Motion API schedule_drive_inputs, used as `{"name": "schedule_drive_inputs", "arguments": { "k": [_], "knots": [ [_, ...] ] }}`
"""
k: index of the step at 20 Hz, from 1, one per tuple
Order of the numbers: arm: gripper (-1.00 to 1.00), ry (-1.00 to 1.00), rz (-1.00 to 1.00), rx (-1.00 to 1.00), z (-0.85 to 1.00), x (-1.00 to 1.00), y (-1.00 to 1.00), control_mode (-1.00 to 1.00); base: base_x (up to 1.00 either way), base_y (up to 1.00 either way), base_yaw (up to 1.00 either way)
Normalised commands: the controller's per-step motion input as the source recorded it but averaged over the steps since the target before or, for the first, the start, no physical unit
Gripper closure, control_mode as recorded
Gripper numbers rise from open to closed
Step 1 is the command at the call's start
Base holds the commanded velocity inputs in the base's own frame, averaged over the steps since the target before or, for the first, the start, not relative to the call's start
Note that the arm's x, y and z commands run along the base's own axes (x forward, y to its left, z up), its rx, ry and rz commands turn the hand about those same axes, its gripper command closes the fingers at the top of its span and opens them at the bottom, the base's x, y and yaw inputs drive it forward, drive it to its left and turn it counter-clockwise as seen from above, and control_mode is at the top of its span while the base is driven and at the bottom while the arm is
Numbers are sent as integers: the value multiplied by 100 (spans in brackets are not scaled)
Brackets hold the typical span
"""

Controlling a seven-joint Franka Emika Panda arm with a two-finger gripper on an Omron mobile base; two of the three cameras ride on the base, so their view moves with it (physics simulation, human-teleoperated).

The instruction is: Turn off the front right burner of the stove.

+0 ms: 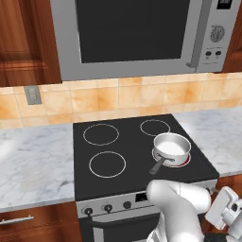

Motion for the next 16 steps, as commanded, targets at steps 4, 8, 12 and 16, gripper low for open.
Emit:
{"name": "schedule_drive_inputs", "arguments": {
  "k": [4, 8, 12, 16],
  "knots": [
    [-100, 0, -6, -8, -31, 28, -25, -100, 0, 0, 0],
    [-100, 0, -7, -4, -21, 23, -29, -100, 0, 0, 0],
    [-100, 0, -8, 0, -22, 31, -20, -100, 0, 0, 0],
    [-100, 0, -8, 0, -27, 32, -12, -100, 0, 0, 0]
  ]
}}
